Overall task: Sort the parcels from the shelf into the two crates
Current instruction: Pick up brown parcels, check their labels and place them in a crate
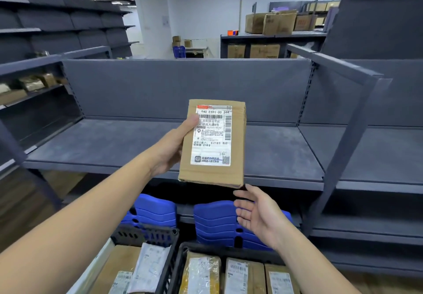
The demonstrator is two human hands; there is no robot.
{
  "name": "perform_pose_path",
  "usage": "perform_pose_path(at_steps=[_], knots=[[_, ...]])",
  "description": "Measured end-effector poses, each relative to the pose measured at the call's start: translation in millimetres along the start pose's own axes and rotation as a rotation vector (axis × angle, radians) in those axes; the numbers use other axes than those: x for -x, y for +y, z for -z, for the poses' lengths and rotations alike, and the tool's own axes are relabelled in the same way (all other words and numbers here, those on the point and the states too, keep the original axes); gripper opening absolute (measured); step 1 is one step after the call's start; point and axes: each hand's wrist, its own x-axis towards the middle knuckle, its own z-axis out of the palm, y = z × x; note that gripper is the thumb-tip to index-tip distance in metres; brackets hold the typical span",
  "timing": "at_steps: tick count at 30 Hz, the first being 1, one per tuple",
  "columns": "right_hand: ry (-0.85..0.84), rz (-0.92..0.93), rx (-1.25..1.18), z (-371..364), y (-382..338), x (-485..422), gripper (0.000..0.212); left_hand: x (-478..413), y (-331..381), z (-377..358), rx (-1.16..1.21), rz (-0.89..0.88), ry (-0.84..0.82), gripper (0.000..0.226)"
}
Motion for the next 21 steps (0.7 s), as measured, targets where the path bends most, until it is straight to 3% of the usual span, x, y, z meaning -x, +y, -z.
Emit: perform_pose_path(at_steps=[5, 11, 14, 17, 19, 21], knots=[[0.016, 0.075, 0.043, -5.7, -3.8, -1.9, 0.039, 3.2, -9.2, 2.5, -0.056, -0.145, 0.101, 0.077], [0.091, 0.201, 0.186, -5.1, -26.8, 2.4, 0.046, 20.3, -16.1, 13.1, -0.237, -0.306, 0.034, 0.105], [0.139, 0.252, 0.268, -1.0, -46.8, 6.4, 0.052, 29.0, -16.1, 17.2, -0.295, -0.357, 0.046, 0.107], [-0.06, 0.154, 0.241, -1.5, -65.4, 15.6, 0.075, 34.6, -21.1, 13.6, -0.51, -0.377, 0.043, 0.108], [-0.216, 0.087, 0.266, -5.4, -73.5, 19.7, 0.092, 38.0, -26.5, 10.8, -0.586, -0.365, -0.068, 0.109], [-0.259, 0.075, 0.263, -8.5, -76.9, 18.6, 0.092, 41.9, -30.8, 11.7, -0.385, -0.287, -0.281, 0.105]])
